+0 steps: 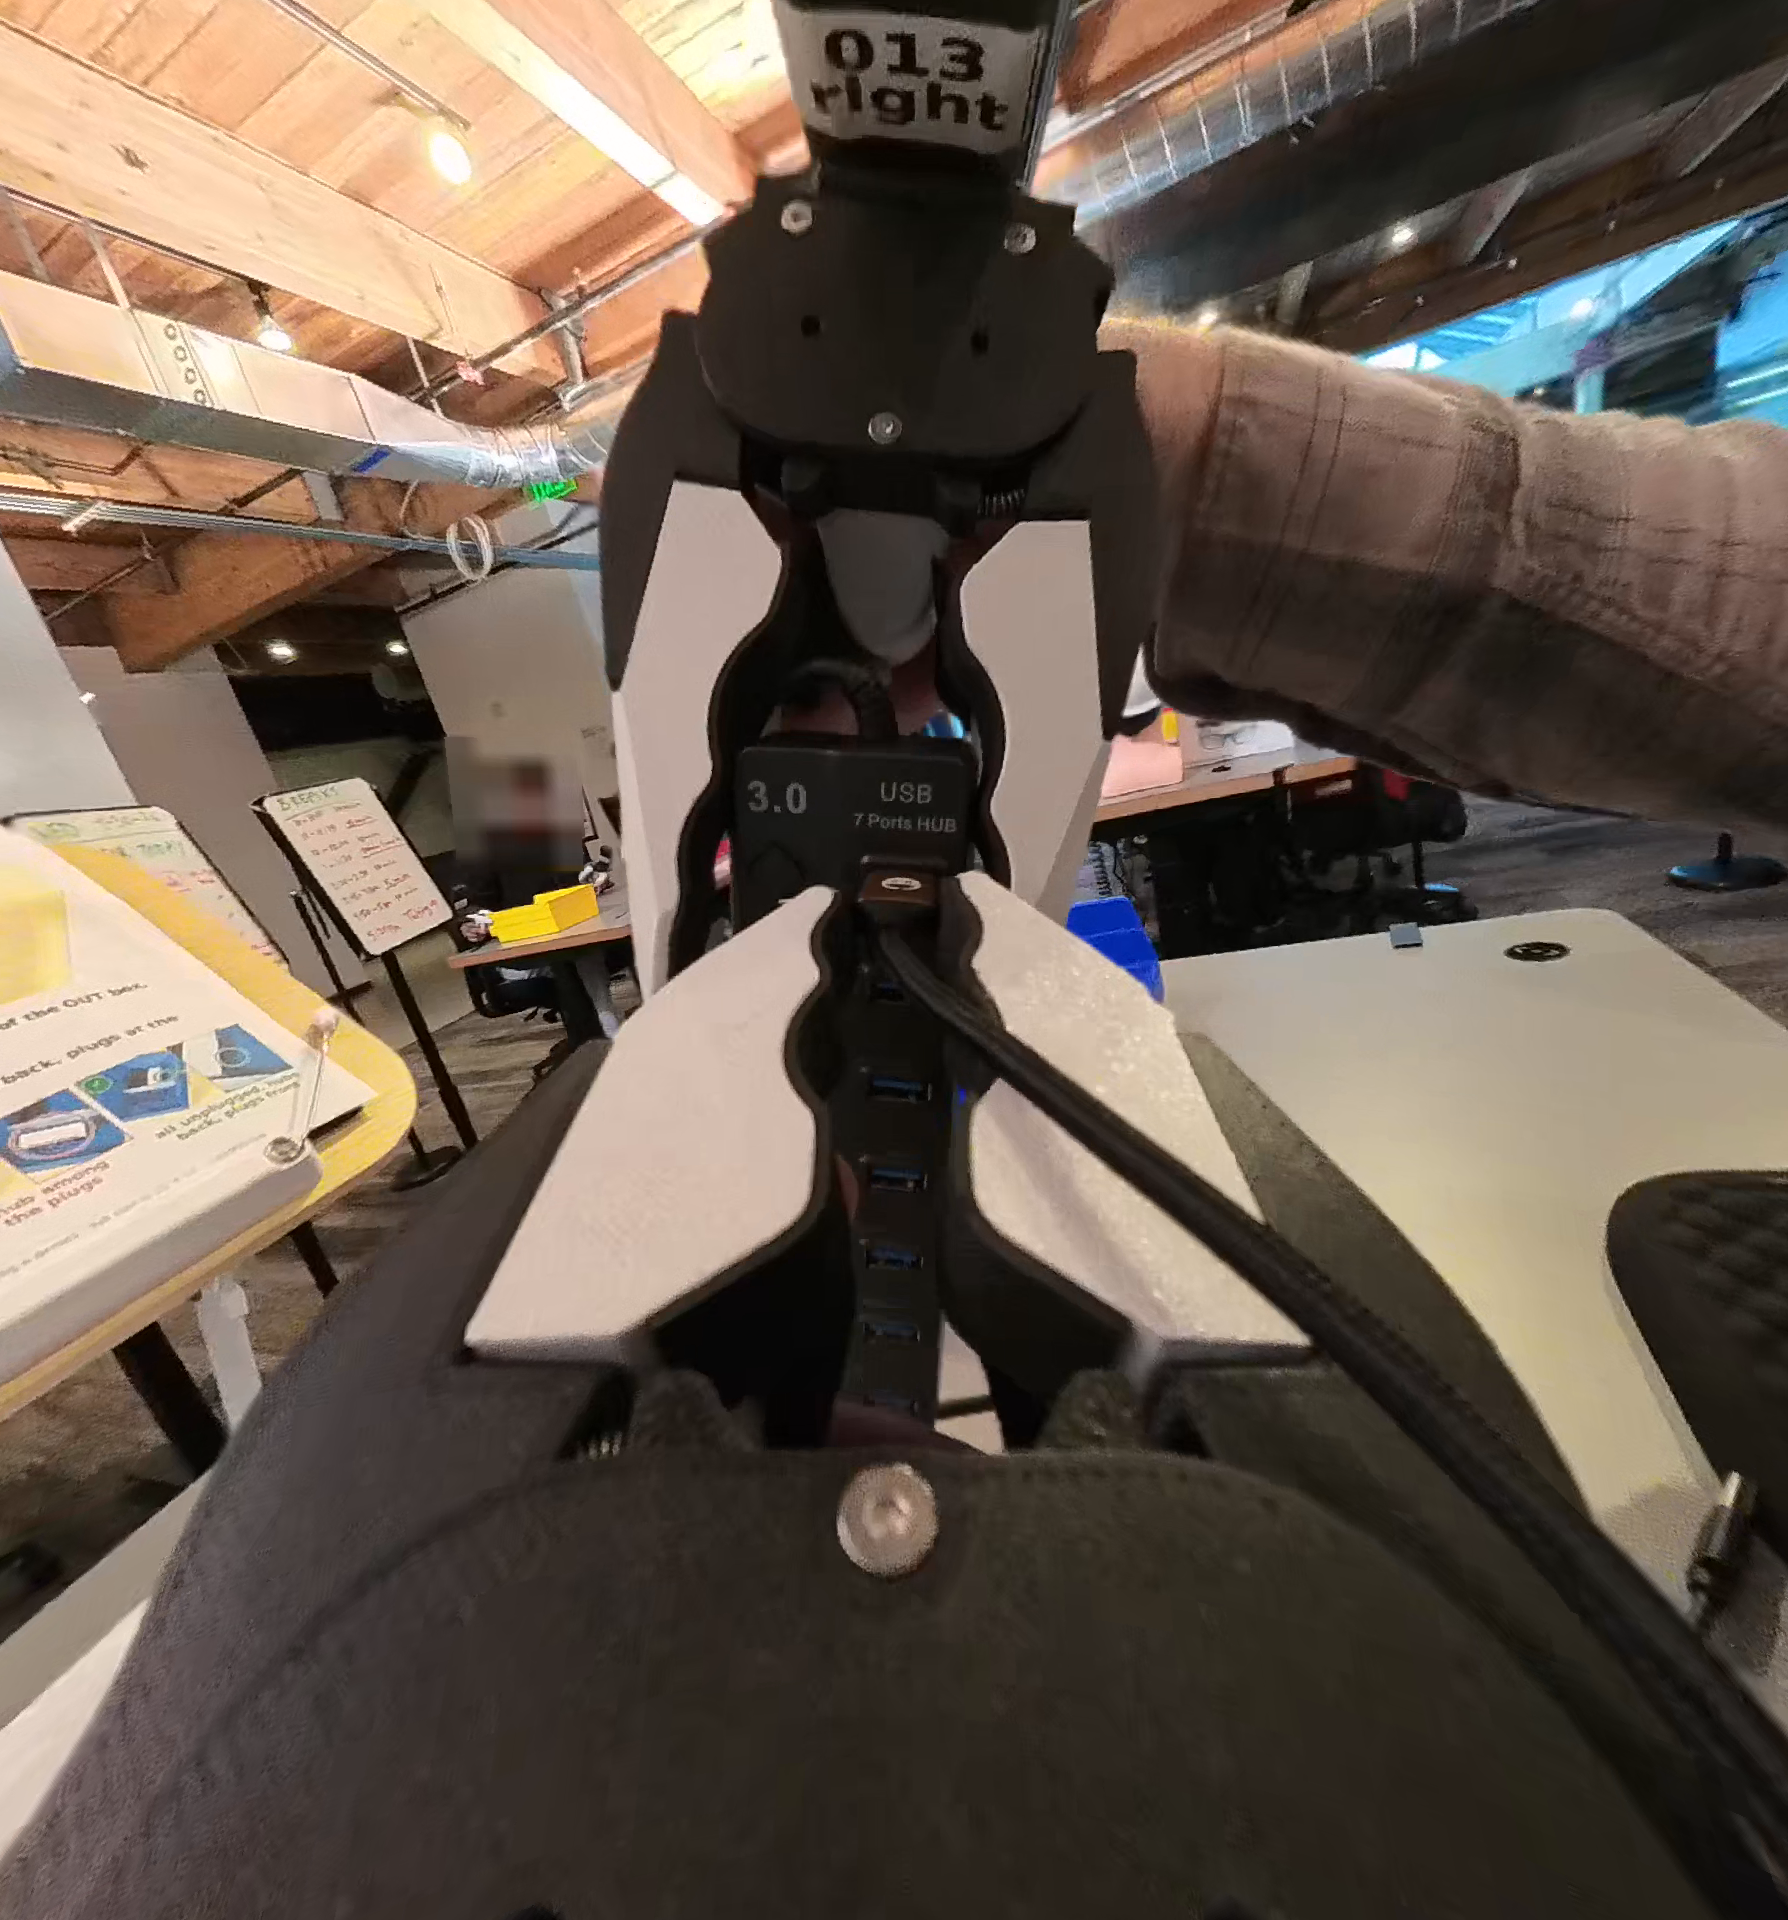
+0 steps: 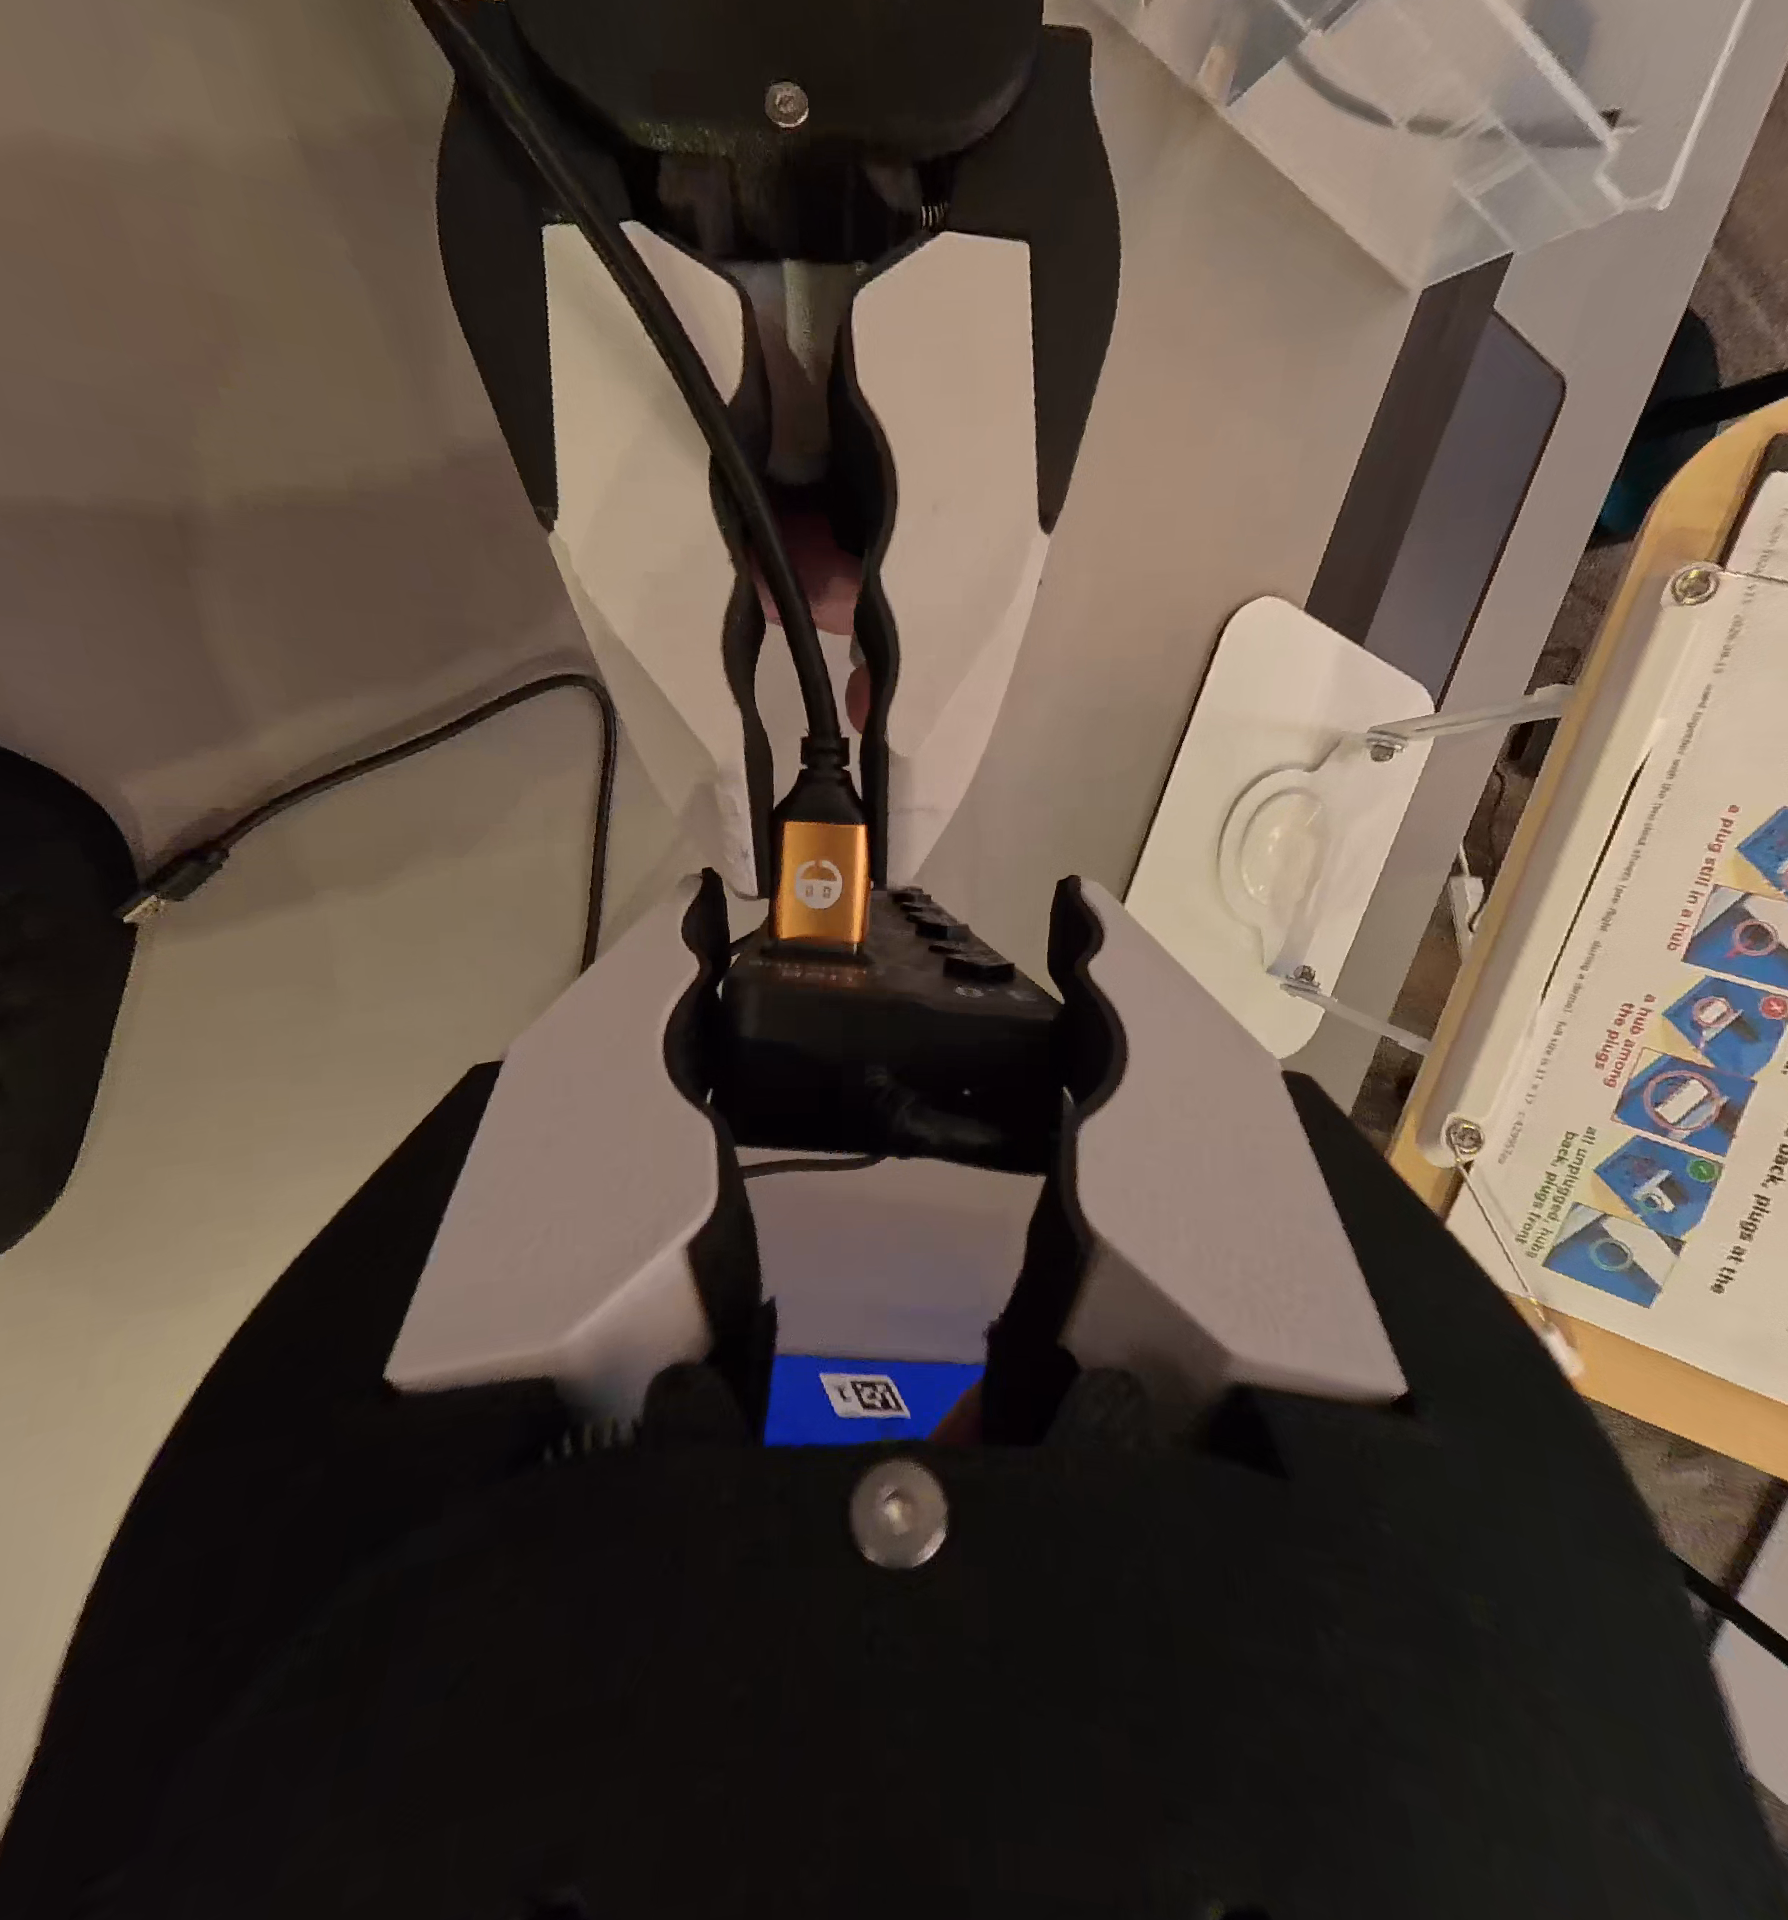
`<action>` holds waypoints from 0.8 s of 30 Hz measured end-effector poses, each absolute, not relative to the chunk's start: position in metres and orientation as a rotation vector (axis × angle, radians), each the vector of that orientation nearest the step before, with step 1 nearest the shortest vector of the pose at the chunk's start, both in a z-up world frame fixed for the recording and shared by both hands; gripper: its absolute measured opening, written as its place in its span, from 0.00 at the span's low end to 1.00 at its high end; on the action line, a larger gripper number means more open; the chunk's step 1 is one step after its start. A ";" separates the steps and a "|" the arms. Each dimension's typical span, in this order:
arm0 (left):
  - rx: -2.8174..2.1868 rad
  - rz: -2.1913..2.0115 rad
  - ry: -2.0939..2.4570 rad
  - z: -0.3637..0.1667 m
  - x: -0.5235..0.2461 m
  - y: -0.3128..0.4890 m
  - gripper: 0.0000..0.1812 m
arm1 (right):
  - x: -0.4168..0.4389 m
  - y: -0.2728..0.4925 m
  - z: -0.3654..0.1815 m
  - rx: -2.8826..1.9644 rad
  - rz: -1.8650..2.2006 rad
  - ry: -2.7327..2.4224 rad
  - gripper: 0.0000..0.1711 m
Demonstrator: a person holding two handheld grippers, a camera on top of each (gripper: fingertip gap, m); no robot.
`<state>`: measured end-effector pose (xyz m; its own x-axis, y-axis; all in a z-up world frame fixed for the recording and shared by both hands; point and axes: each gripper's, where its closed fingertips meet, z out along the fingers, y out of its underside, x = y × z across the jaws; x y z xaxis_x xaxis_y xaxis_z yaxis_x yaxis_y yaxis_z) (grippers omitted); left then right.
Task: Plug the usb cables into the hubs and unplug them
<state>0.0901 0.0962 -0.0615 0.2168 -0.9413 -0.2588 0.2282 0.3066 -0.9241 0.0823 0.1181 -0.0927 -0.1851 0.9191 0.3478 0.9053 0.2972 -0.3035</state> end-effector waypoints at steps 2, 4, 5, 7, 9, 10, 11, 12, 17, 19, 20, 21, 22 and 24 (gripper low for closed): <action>-0.884 -0.987 1.057 -0.060 0.090 0.093 0.09 | 0.083 0.115 -0.092 -1.622 0.057 -2.093 0.35; -0.885 -0.947 1.072 -0.062 0.093 0.091 0.09 | 0.086 0.114 -0.094 -1.623 0.049 -2.089 0.35; -0.895 -0.954 1.073 -0.063 0.094 0.090 0.09 | 0.087 0.113 -0.095 -1.626 0.054 -2.084 0.35; -0.902 -0.951 1.095 -0.065 0.096 0.089 0.09 | 0.090 0.112 -0.098 -1.630 0.059 -2.074 0.36; -0.904 -0.941 1.108 -0.067 0.097 0.089 0.09 | 0.094 0.112 -0.097 -1.627 0.062 -2.056 0.36; -0.902 -0.948 1.112 -0.067 0.096 0.089 0.09 | 0.097 0.112 -0.097 -1.628 0.065 -2.042 0.36; -0.908 -0.957 1.114 -0.068 0.094 0.091 0.12 | 0.101 0.112 -0.095 -1.630 0.065 -2.025 0.36; -0.915 -0.969 1.104 -0.067 0.091 0.095 0.14 | 0.106 0.113 -0.093 -1.628 0.063 -2.006 0.36; -0.984 -1.020 1.132 -0.073 0.082 0.115 0.26 | 0.123 0.108 -0.081 -1.607 0.100 -1.926 0.36; -1.036 -1.001 1.174 -0.084 0.085 0.122 0.32 | 0.126 0.107 -0.075 -1.586 0.118 -1.891 0.36; -1.059 -0.970 1.205 -0.091 0.088 0.123 0.36 | 0.126 0.105 -0.071 -1.573 0.132 -1.876 0.36; -1.077 -0.937 1.236 -0.099 0.092 0.124 0.39 | 0.125 0.104 -0.068 -1.557 0.153 -1.858 0.36; -1.097 -0.900 1.266 -0.107 0.096 0.125 0.41 | 0.124 0.102 -0.065 -1.539 0.179 -1.842 0.36; -1.144 -0.823 1.330 -0.125 0.104 0.126 0.44 | 0.119 0.100 -0.062 -1.503 0.214 -1.818 0.36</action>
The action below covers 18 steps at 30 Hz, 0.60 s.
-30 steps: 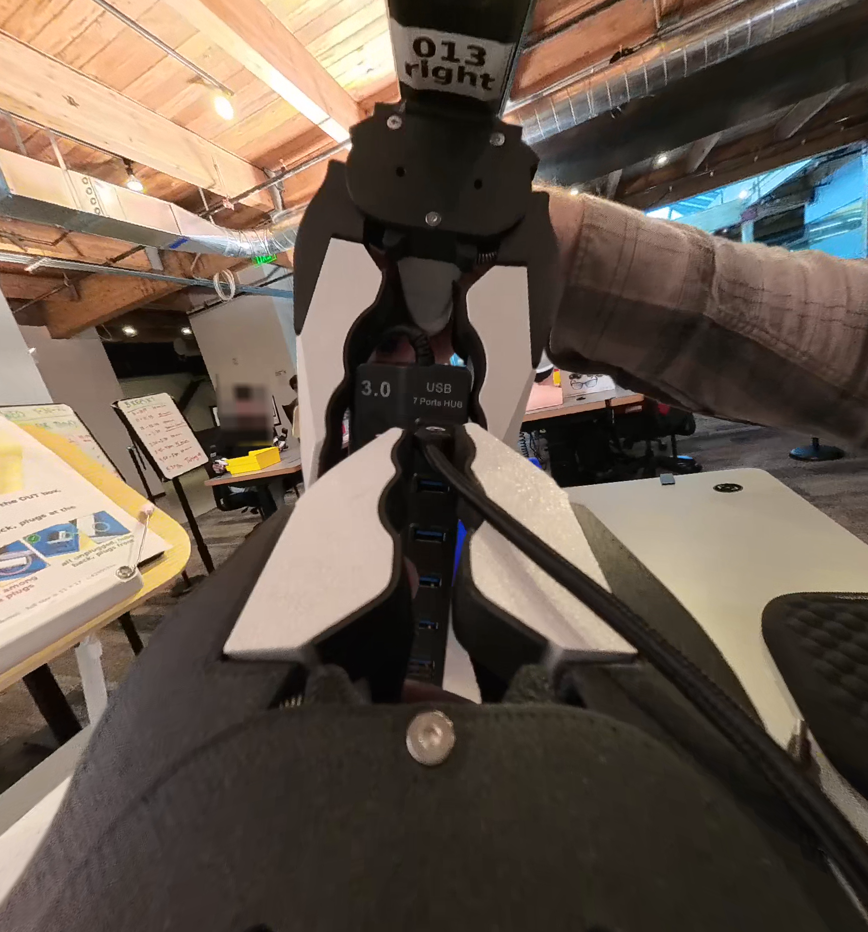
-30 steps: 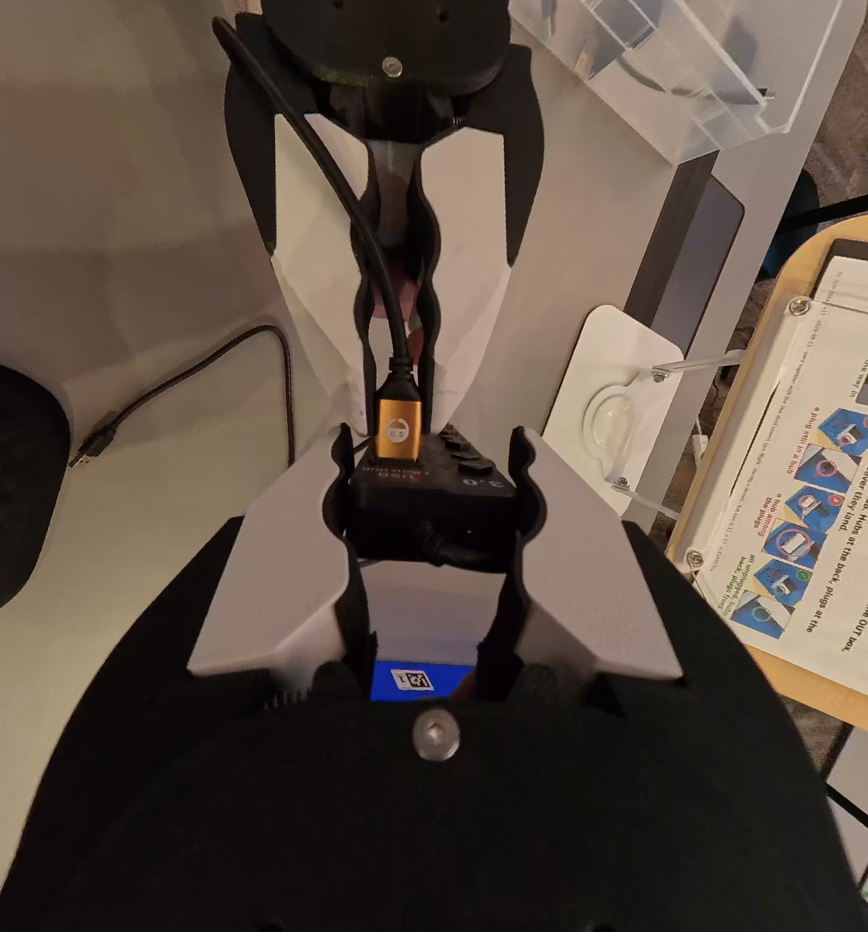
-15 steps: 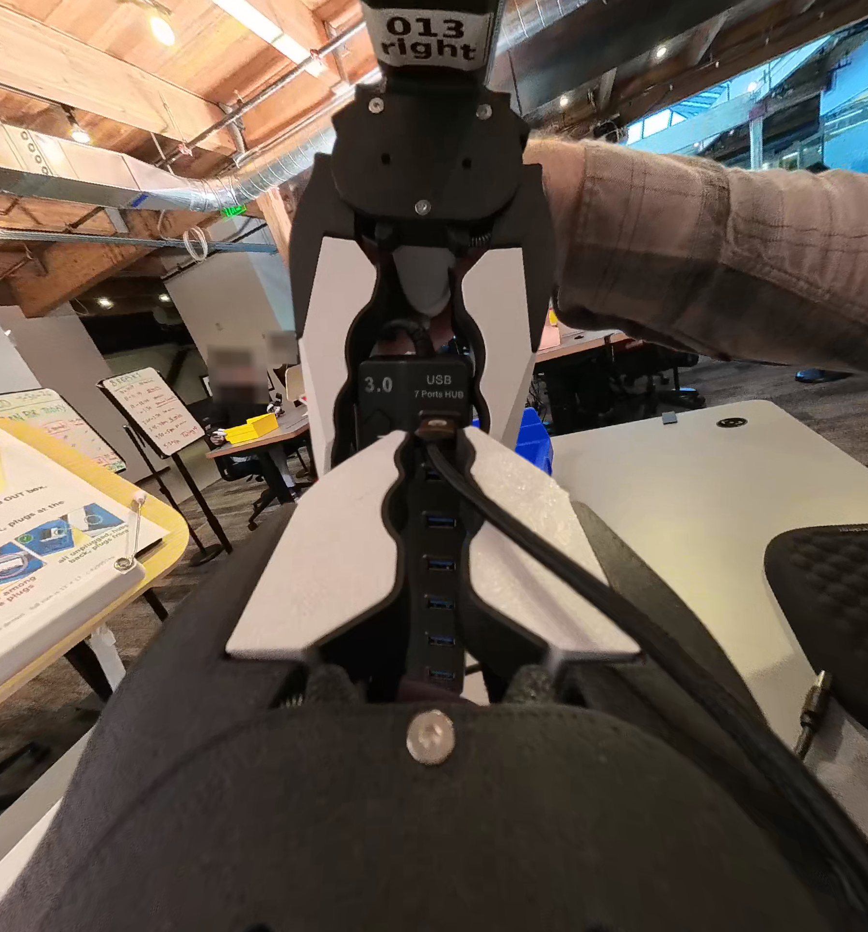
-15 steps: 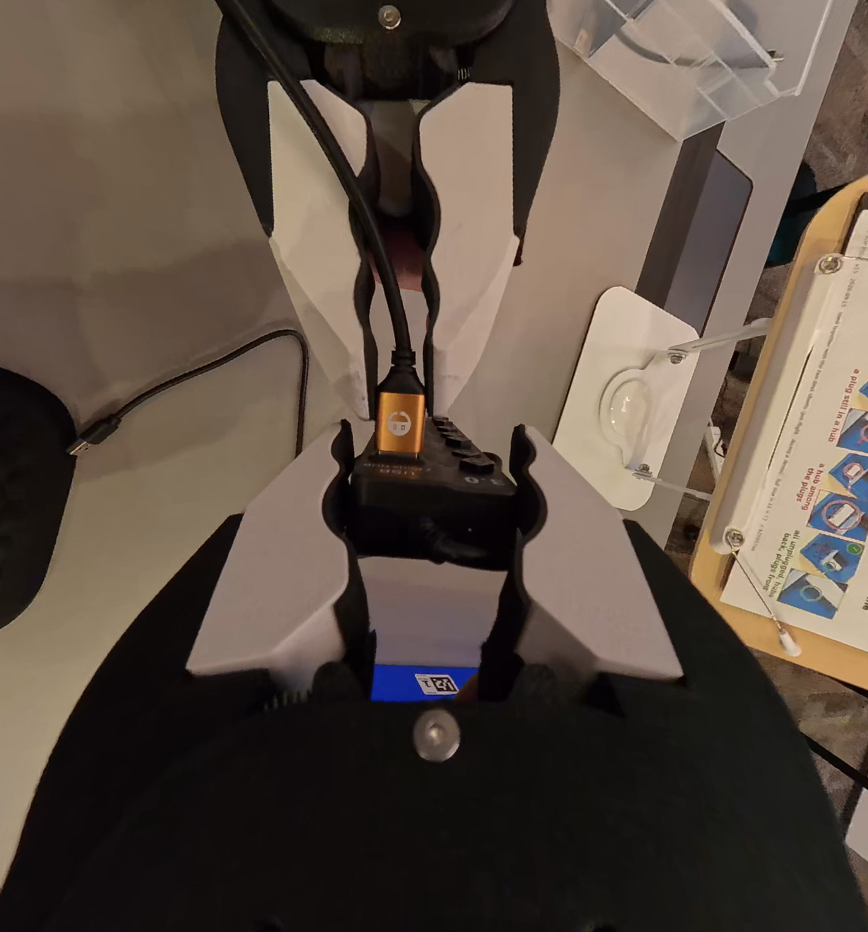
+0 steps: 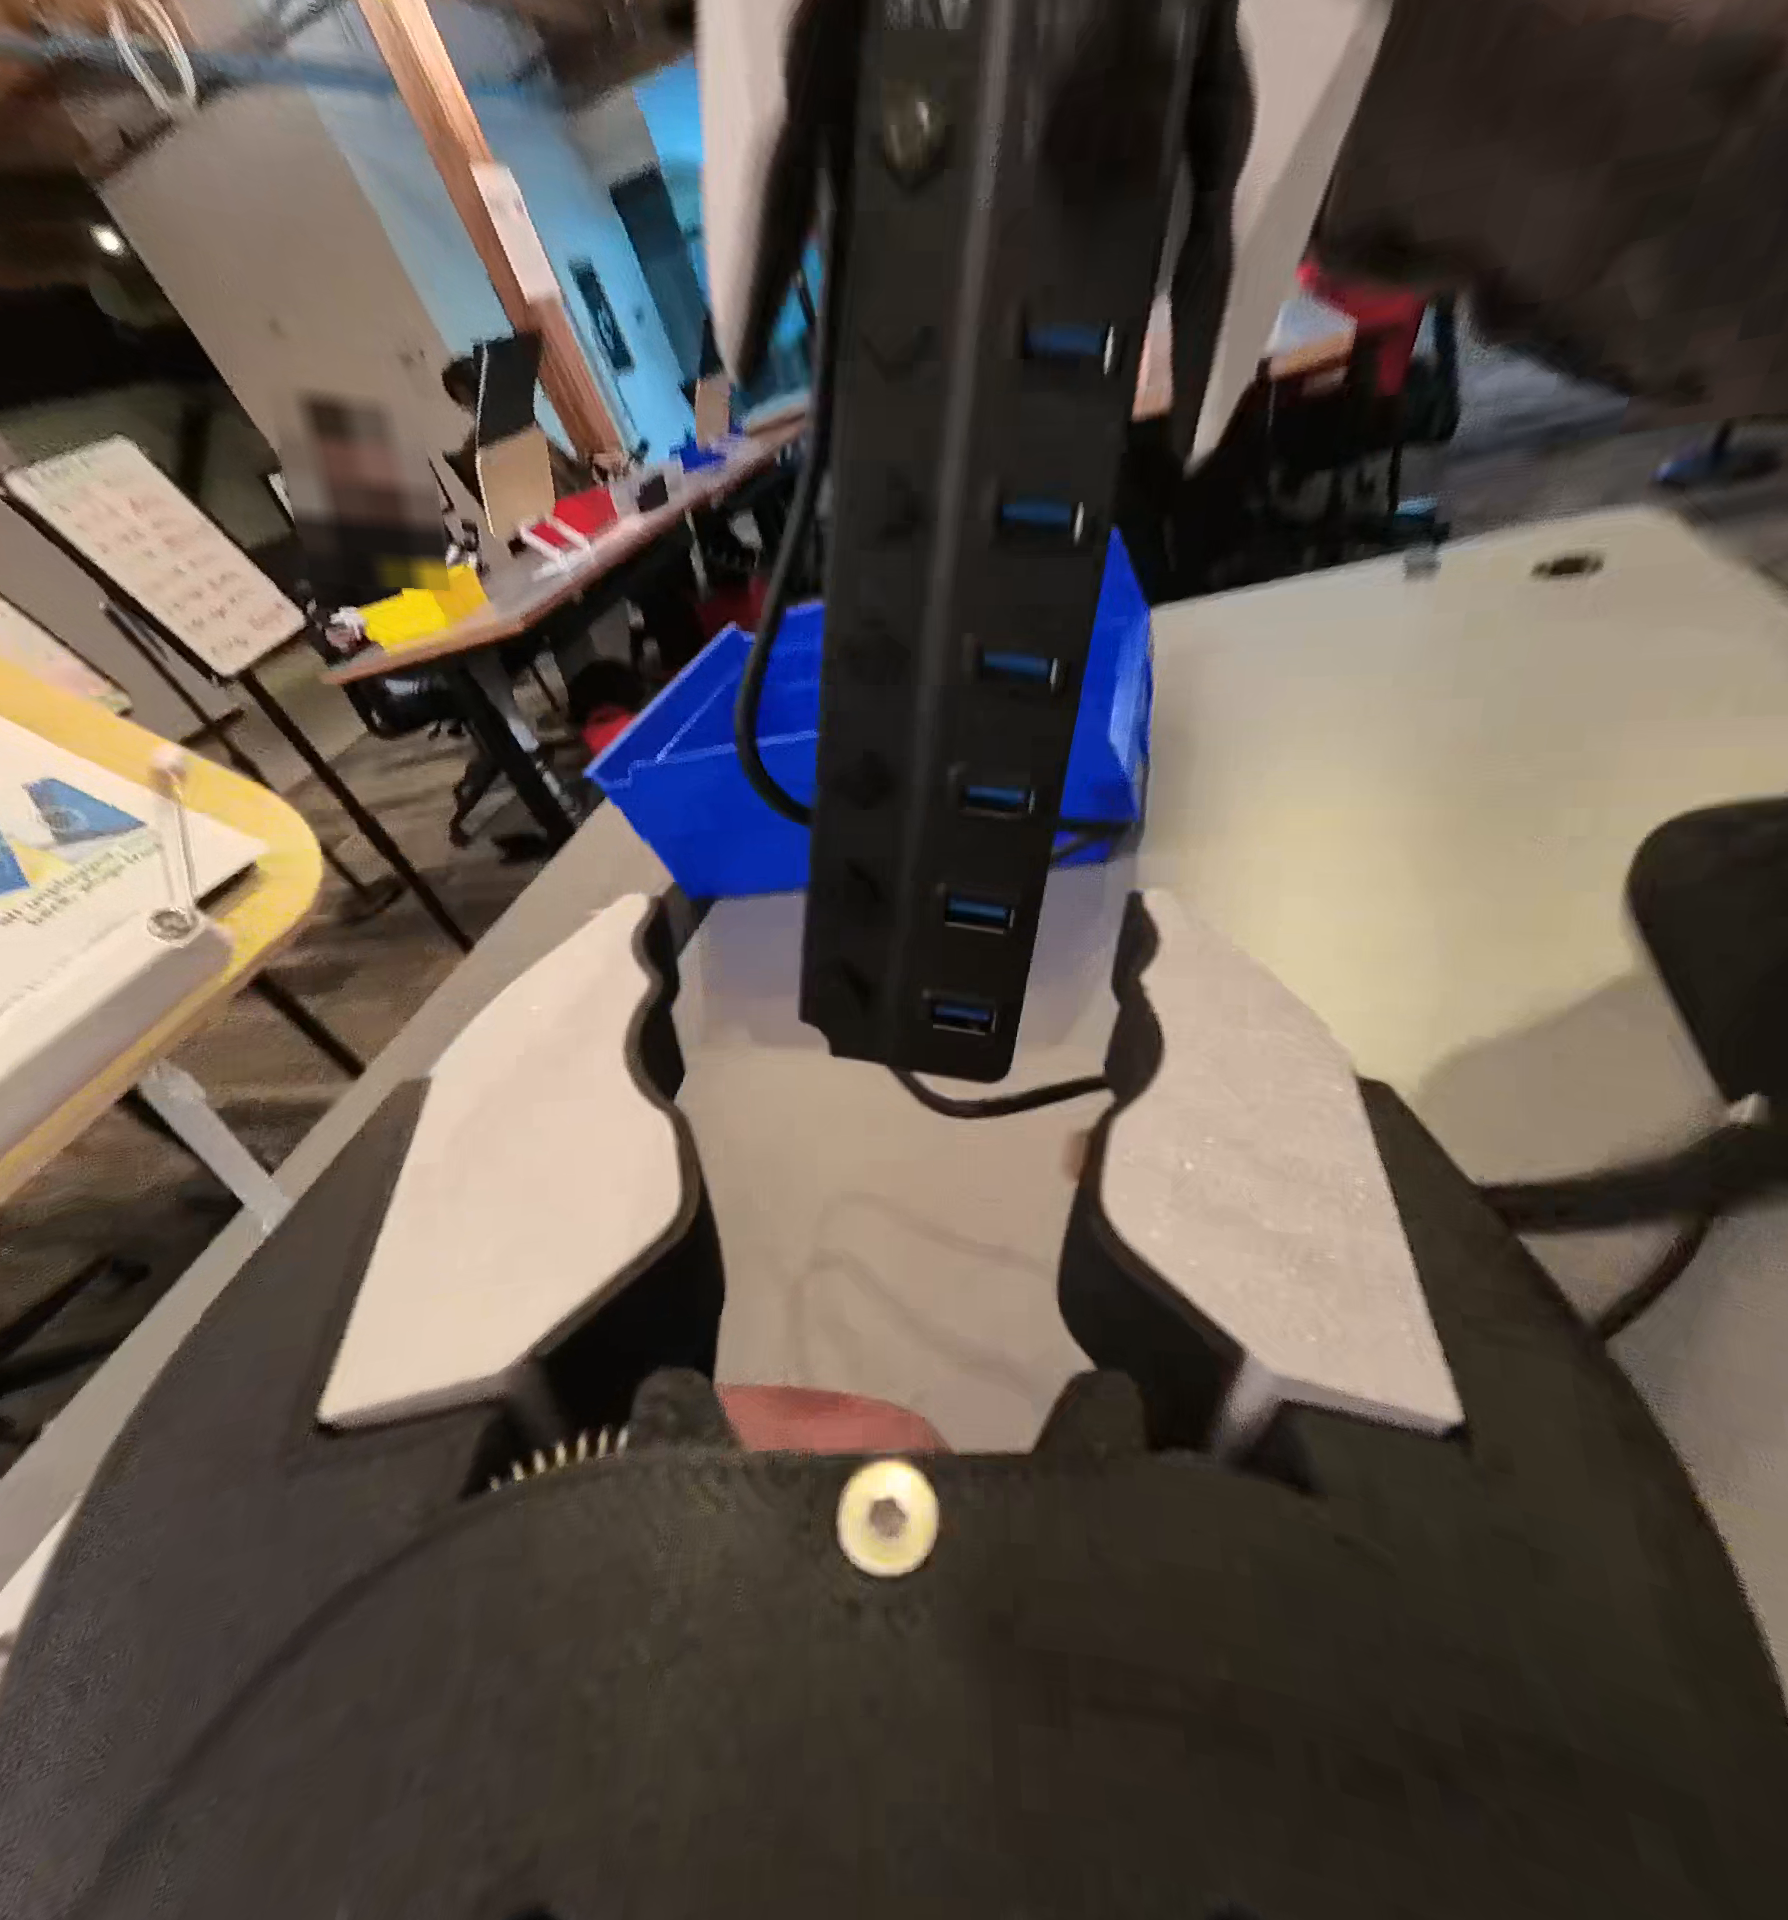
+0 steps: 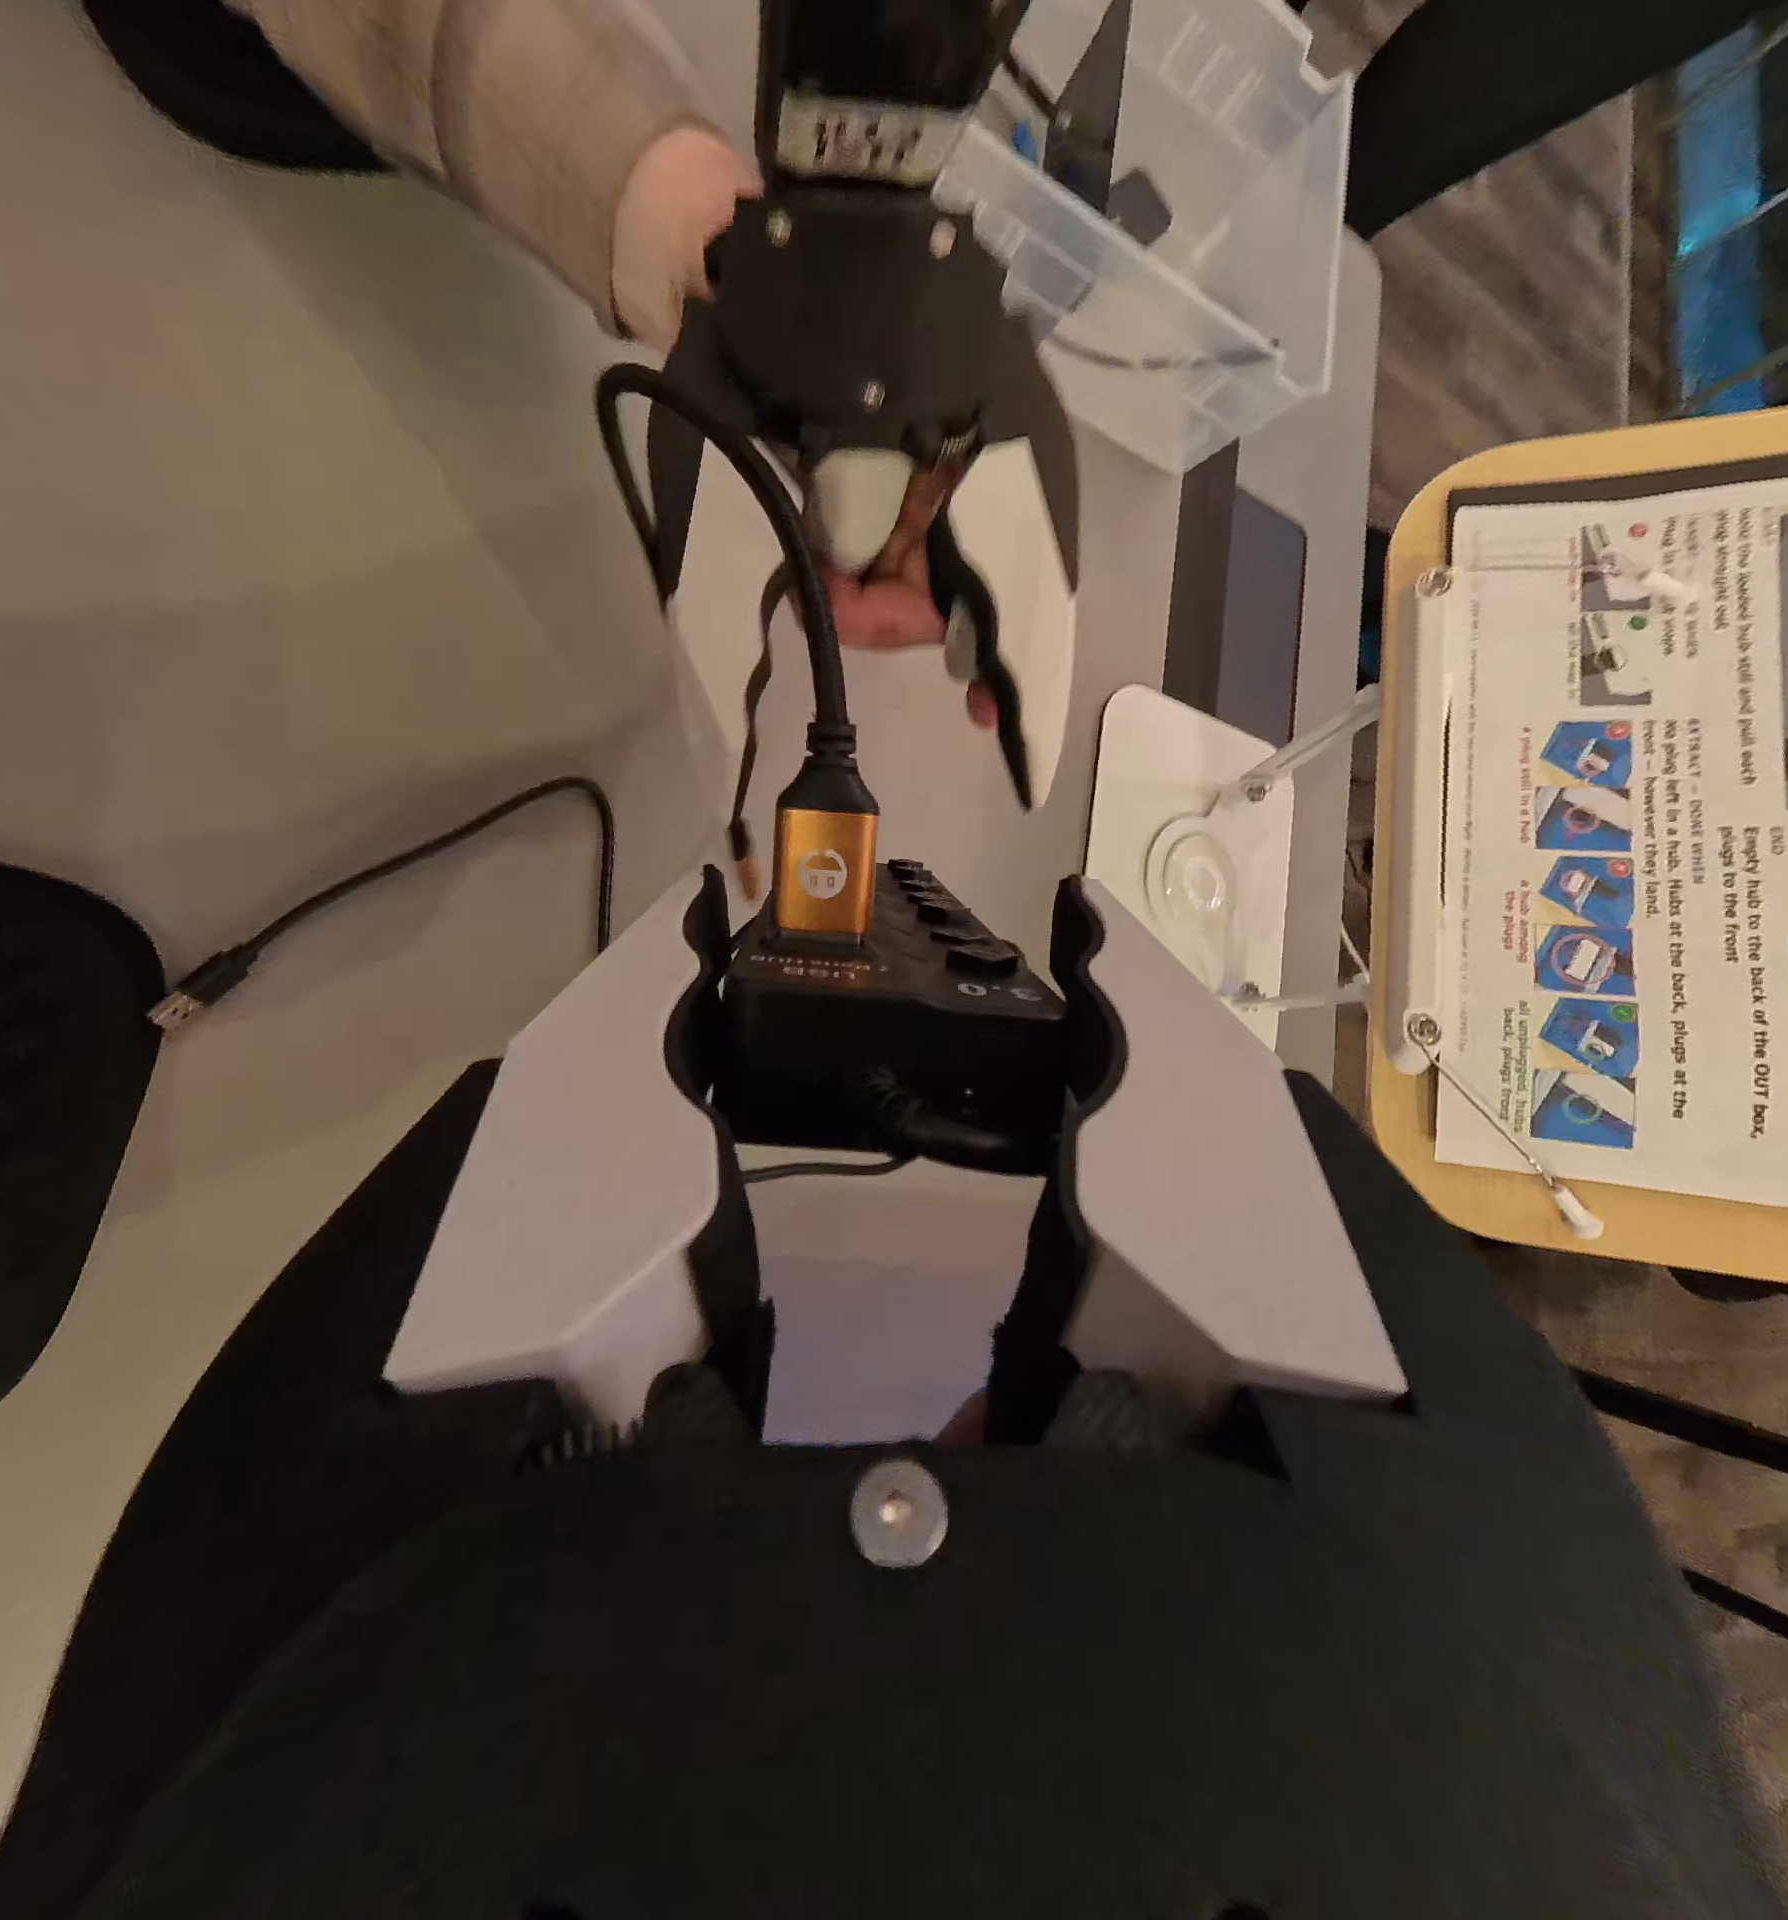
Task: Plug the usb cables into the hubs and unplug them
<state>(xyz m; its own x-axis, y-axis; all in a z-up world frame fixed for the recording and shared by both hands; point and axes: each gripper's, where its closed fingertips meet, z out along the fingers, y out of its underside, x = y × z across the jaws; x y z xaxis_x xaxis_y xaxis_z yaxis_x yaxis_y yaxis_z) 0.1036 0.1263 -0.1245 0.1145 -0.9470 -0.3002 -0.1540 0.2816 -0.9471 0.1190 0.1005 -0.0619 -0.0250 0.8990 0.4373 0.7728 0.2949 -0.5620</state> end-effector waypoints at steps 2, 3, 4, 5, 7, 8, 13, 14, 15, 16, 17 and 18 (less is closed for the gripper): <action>-1.157 -0.751 1.376 -0.138 0.109 0.126 0.44 | 0.113 0.098 -0.061 -1.473 0.247 -1.807 0.36; -1.160 -0.692 1.394 -0.144 0.111 0.128 0.43 | 0.110 0.097 -0.061 -1.459 0.265 -1.799 0.36; -1.154 -0.642 1.396 -0.146 0.112 0.131 0.41 | 0.108 0.097 -0.061 -1.451 0.282 -1.792 0.36; -1.148 -0.630 1.393 -0.147 0.112 0.130 0.37 | 0.106 0.097 -0.063 -1.445 0.295 -1.789 0.36; -1.146 -0.610 1.401 -0.151 0.112 0.131 0.31 | 0.103 0.099 -0.066 -1.438 0.307 -1.781 0.36; -1.140 -0.598 1.406 -0.152 0.111 0.132 0.31 | 0.103 0.100 -0.068 -1.436 0.308 -1.779 0.36; -1.154 -0.560 1.417 -0.154 0.106 0.140 0.31 | 0.111 0.108 -0.077 -1.476 0.257 -1.754 0.36; -1.155 -0.542 1.416 -0.154 0.104 0.142 0.31 | 0.116 0.112 -0.082 -1.515 0.218 -1.752 0.36; -1.160 -0.528 1.428 -0.155 0.104 0.143 0.31 | 0.121 0.115 -0.085 -1.553 0.175 -1.748 0.36; -1.158 -0.505 1.422 -0.154 0.103 0.145 0.31 | 0.125 0.118 -0.087 -1.574 0.124 -1.743 0.39; -1.161 -0.467 1.411 -0.153 0.102 0.148 0.31 | 0.128 0.119 -0.087 -1.582 0.071 -1.741 0.41; -1.169 -0.431 1.410 -0.153 0.101 0.152 0.31 | 0.132 0.120 -0.086 -1.586 0.020 -1.739 0.45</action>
